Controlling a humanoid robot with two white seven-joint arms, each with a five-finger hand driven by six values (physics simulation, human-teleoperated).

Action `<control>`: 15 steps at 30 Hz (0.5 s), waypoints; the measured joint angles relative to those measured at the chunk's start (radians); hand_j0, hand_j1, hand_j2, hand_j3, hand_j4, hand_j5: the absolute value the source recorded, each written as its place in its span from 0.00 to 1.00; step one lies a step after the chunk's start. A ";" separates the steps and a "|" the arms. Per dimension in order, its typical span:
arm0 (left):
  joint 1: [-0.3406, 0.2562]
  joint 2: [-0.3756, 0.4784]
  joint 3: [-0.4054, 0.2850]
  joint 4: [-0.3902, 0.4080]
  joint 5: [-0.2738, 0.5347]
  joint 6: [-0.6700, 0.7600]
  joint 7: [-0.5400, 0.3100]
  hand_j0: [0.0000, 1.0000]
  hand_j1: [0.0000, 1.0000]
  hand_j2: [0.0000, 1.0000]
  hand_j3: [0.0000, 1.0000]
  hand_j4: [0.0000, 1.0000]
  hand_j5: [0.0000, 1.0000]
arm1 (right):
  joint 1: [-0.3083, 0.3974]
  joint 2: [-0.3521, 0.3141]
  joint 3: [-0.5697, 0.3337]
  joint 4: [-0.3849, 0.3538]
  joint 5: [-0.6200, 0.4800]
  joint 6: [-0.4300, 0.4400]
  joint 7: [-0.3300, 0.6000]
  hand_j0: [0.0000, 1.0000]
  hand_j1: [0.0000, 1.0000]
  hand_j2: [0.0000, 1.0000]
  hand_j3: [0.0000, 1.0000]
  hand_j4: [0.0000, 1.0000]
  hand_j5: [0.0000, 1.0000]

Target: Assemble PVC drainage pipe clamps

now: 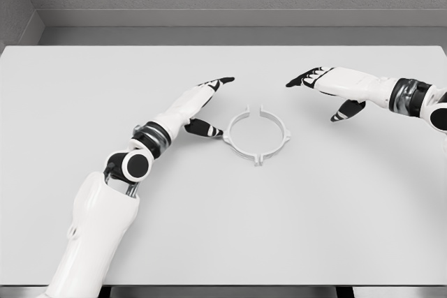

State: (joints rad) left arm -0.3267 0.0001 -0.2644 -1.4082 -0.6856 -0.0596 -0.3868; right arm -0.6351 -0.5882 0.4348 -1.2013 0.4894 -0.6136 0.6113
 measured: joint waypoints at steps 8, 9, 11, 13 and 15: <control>-0.002 0.000 -0.006 0.000 -0.002 0.000 0.000 1.00 1.00 1.00 1.00 1.00 1.00 | 0.000 0.000 0.000 -0.001 0.000 0.000 0.000 1.00 1.00 1.00 1.00 1.00 1.00; -0.002 0.000 -0.006 0.000 -0.002 0.000 0.000 1.00 1.00 1.00 1.00 1.00 1.00 | 0.000 0.000 0.000 -0.001 -0.001 0.000 0.000 1.00 1.00 1.00 1.00 1.00 1.00; -0.005 0.000 -0.006 0.000 -0.002 0.000 0.000 1.00 1.00 1.00 1.00 1.00 1.00 | 0.000 -0.001 0.000 -0.004 -0.001 0.000 0.000 1.00 1.00 1.00 1.00 1.00 1.00; -0.006 0.000 -0.002 0.000 -0.001 0.000 0.000 1.00 1.00 1.00 1.00 1.00 1.00 | 0.002 -0.001 0.000 -0.009 -0.001 0.000 0.000 1.00 1.00 1.00 1.00 1.00 1.00; -0.005 0.000 0.001 0.000 -0.001 0.001 0.000 1.00 1.00 1.00 1.00 1.00 1.00 | 0.002 -0.002 0.000 -0.011 -0.001 0.000 0.000 1.00 1.00 1.00 1.00 1.00 1.00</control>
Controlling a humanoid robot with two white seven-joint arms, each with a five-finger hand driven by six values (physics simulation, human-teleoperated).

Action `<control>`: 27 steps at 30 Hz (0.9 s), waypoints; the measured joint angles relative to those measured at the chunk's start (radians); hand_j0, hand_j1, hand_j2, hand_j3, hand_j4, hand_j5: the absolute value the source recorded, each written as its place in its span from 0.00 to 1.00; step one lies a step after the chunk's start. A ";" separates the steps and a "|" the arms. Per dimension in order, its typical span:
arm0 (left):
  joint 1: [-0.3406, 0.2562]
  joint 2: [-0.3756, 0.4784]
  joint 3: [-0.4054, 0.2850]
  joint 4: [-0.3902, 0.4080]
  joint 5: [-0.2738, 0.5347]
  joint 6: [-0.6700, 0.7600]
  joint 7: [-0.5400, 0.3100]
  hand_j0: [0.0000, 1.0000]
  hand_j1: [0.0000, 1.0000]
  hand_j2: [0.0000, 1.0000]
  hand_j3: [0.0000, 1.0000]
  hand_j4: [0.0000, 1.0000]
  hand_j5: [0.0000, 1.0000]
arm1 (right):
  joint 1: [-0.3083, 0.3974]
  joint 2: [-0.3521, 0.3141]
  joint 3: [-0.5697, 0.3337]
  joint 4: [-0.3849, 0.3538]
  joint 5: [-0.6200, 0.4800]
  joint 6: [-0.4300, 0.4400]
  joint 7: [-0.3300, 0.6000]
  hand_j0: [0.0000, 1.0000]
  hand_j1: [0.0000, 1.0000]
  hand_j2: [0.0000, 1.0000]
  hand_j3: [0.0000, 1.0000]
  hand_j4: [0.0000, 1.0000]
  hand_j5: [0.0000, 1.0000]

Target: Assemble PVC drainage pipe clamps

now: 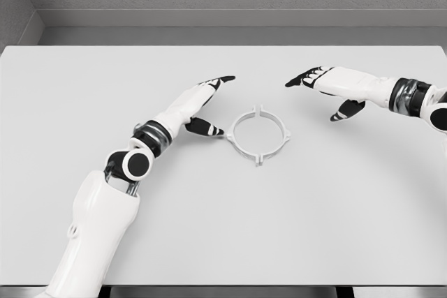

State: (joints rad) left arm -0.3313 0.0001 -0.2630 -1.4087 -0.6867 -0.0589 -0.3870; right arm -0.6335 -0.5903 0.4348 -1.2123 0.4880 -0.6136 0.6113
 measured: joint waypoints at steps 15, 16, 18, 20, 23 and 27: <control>0.000 0.000 -0.026 -0.002 0.000 -0.002 0.000 1.00 1.00 1.00 1.00 1.00 1.00 | 0.000 -0.007 0.013 -0.004 -0.010 0.000 0.000 1.00 1.00 1.00 1.00 1.00 1.00; 0.000 0.000 -0.027 -0.002 0.000 -0.002 0.000 1.00 1.00 1.00 1.00 1.00 1.00 | 0.000 -0.007 0.014 -0.004 -0.011 0.000 0.000 1.00 1.00 1.00 1.00 1.00 1.00; -0.003 0.000 -0.031 -0.002 -0.001 -0.002 0.001 1.00 1.00 1.00 1.00 1.00 1.00 | 0.000 -0.007 0.014 -0.004 -0.011 0.000 0.000 1.00 1.00 1.00 1.00 1.00 1.00; -0.005 0.000 -0.033 -0.001 -0.001 -0.001 0.001 1.00 1.00 1.00 1.00 1.00 1.00 | 0.000 -0.008 0.014 -0.004 -0.011 0.000 0.000 1.00 1.00 1.00 1.00 1.00 1.00; -0.006 0.000 -0.035 -0.001 -0.001 -0.001 0.001 1.00 1.00 1.00 1.00 1.00 1.00 | 0.000 -0.008 0.014 -0.004 -0.011 0.000 0.000 1.00 1.00 1.00 1.00 1.00 1.00; -0.006 0.000 -0.037 -0.001 -0.001 -0.001 0.001 1.00 1.00 1.00 1.00 1.00 1.00 | 0.000 -0.010 0.014 -0.004 -0.011 0.000 0.000 1.00 1.00 1.00 1.00 1.00 1.00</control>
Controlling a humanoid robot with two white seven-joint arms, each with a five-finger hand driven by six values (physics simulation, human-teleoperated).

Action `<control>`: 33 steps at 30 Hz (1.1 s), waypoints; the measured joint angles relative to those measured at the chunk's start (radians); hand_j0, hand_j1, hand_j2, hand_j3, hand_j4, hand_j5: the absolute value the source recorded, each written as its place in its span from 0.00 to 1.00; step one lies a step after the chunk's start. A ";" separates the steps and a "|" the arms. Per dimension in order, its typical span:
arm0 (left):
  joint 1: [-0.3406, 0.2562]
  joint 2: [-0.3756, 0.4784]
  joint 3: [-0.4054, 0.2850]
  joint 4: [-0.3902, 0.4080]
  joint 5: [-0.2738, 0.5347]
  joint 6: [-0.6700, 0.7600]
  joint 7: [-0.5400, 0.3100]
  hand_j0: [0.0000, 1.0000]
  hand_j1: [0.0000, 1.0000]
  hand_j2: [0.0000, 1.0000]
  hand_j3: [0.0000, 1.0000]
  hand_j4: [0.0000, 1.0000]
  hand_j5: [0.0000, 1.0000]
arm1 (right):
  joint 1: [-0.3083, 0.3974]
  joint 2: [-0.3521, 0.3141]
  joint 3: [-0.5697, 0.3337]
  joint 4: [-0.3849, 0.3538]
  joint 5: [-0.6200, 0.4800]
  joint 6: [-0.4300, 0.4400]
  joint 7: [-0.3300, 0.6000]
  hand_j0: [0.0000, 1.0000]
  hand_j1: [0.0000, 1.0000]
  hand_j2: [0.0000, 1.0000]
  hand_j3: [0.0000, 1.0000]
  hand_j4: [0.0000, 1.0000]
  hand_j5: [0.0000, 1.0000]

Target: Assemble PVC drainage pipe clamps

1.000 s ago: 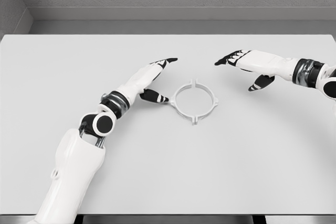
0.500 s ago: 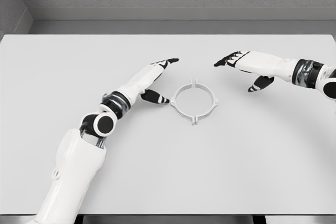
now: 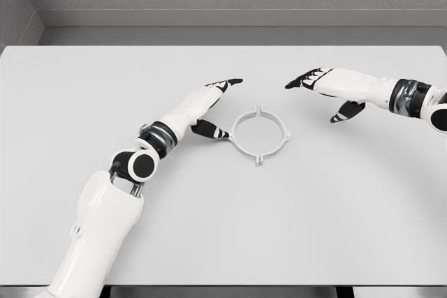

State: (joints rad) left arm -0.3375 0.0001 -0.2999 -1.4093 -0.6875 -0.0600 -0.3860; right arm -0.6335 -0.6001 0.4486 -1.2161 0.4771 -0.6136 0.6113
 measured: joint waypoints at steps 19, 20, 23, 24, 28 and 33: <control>-0.023 0.000 0.030 0.018 0.008 0.005 0.000 1.00 1.00 1.00 1.00 1.00 1.00 | -0.002 -0.003 0.001 0.000 0.000 0.000 0.000 1.00 1.00 1.00 1.00 1.00 1.00; -0.021 0.000 0.031 0.023 0.007 0.006 0.000 1.00 1.00 1.00 1.00 1.00 1.00 | -0.002 -0.003 0.001 -0.001 0.000 0.000 0.000 1.00 1.00 1.00 1.00 1.00 1.00; -0.021 0.000 0.029 0.034 0.004 0.007 0.000 1.00 1.00 1.00 1.00 1.00 1.00 | -0.002 -0.001 0.001 0.000 0.000 0.000 0.000 1.00 1.00 1.00 1.00 1.00 1.00; -0.021 0.000 0.027 0.038 0.004 0.007 0.000 1.00 1.00 1.00 1.00 1.00 1.00 | -0.003 0.000 0.001 0.000 0.000 0.000 0.000 1.00 1.00 1.00 1.00 1.00 1.00; -0.021 0.000 0.020 0.049 0.002 0.007 0.000 1.00 1.00 1.00 1.00 1.00 1.00 | -0.005 0.005 0.001 0.000 0.000 0.000 0.000 1.00 1.00 1.00 1.00 1.00 1.00; -0.026 0.000 0.005 0.057 0.001 0.006 0.001 1.00 1.00 1.00 1.00 1.00 1.00 | -0.006 0.004 -0.002 0.000 0.000 0.000 0.000 1.00 1.00 1.00 1.00 1.00 1.00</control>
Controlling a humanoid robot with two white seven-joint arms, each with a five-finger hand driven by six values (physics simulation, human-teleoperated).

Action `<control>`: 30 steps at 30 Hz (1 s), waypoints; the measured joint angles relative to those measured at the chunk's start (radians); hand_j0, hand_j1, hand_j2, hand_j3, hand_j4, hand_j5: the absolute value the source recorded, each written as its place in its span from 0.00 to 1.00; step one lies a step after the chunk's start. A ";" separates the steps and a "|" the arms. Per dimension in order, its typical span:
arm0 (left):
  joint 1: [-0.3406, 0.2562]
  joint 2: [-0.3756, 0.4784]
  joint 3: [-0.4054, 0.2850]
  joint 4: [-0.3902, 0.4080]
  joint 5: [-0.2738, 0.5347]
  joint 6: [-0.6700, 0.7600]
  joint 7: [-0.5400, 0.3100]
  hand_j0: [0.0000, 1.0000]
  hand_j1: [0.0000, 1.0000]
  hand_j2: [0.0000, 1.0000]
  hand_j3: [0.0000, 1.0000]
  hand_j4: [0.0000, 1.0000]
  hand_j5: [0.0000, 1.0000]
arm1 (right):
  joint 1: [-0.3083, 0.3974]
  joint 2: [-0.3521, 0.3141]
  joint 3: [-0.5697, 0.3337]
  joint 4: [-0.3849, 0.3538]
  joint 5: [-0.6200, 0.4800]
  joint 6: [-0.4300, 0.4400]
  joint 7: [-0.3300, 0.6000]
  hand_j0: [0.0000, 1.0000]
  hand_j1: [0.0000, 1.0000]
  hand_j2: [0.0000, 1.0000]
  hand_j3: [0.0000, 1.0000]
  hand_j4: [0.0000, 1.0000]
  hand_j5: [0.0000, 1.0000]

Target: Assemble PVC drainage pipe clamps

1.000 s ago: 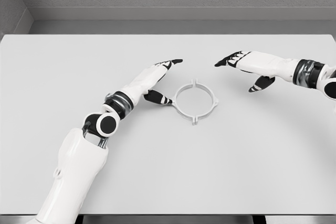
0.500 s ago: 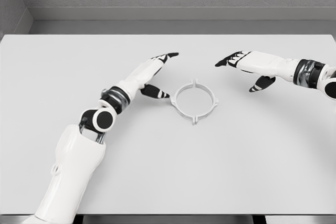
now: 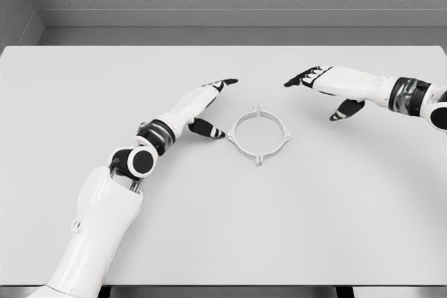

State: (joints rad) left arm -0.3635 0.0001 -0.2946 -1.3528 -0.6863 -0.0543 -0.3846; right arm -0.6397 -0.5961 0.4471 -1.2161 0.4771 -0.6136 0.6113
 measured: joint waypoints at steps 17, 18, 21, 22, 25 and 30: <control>0.000 0.000 -0.020 -0.001 0.000 0.001 0.000 1.00 1.00 1.00 1.00 1.00 1.00 | 0.000 -0.004 0.001 0.006 0.002 0.000 0.000 1.00 1.00 1.00 1.00 1.00 1.00; 0.000 0.000 -0.021 -0.001 -0.001 0.001 0.000 1.00 1.00 1.00 1.00 1.00 1.00 | 0.000 -0.004 0.002 0.006 0.001 0.000 0.000 1.00 1.00 1.00 1.00 1.00 1.00; -0.003 0.000 -0.021 -0.001 -0.003 0.000 0.001 1.00 1.00 1.00 1.00 1.00 1.00 | 0.000 -0.004 0.002 0.004 0.000 0.000 0.000 1.00 1.00 1.00 1.00 1.00 1.00; -0.003 0.000 -0.022 -0.001 -0.007 0.000 0.001 1.00 1.00 1.00 1.00 1.00 1.00 | 0.002 -0.004 0.002 0.004 0.000 0.000 0.000 1.00 1.00 1.00 1.00 1.00 1.00; -0.002 0.000 -0.017 -0.002 -0.013 0.000 0.001 1.00 1.00 1.00 1.00 1.00 1.00 | 0.002 -0.005 0.002 0.003 0.000 0.000 0.000 1.00 1.00 1.00 1.00 1.00 1.00; 0.037 0.000 0.055 -0.071 0.006 -0.002 -0.001 1.00 1.00 1.00 1.00 1.00 1.00 | 0.003 -0.006 0.002 0.003 0.000 0.000 0.000 1.00 1.00 1.00 1.00 1.00 1.00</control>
State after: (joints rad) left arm -0.3268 0.0004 -0.2392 -1.4237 -0.6800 -0.0565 -0.3854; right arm -0.6366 -0.6025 0.4486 -1.2130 0.4772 -0.6137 0.6113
